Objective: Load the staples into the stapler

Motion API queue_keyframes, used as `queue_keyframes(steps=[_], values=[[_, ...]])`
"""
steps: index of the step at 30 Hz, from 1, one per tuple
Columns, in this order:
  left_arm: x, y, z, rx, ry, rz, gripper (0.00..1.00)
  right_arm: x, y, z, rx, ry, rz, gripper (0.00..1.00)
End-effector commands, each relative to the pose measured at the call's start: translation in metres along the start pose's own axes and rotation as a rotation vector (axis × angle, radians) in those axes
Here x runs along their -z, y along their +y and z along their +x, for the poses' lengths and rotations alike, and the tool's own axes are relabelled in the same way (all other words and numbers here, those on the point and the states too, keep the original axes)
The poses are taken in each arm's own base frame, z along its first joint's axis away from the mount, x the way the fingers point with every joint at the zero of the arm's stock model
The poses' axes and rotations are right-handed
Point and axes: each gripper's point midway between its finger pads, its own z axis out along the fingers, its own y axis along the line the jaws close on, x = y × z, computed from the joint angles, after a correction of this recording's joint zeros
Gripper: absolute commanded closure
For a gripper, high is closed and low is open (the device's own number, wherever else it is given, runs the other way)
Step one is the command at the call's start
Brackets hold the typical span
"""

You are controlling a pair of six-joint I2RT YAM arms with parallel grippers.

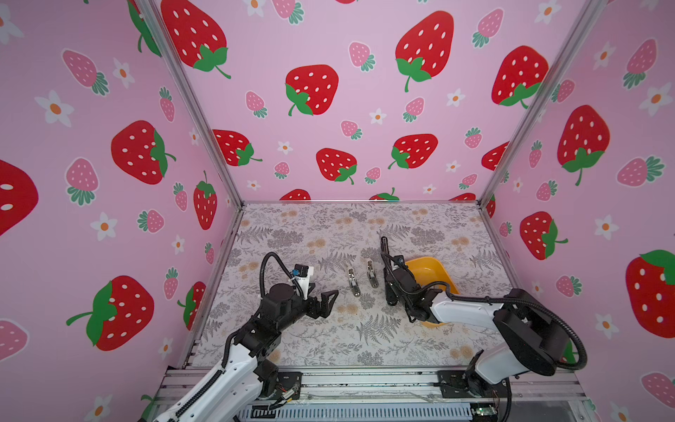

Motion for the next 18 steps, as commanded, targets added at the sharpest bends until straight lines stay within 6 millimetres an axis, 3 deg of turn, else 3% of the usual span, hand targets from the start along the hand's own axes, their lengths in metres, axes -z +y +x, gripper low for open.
queue_keyframes(steps=[1,18], values=[[0.0044,-0.0092,-0.0216,-0.02,-0.048,0.015,0.02,-0.0016,0.0055,-0.0073,-0.01,-0.016,-0.018,0.97],[0.0032,-0.0066,-0.0197,-0.028,-0.041,-0.005,0.02,-0.007,0.0034,-0.002,-0.008,-0.001,-0.004,0.97]])
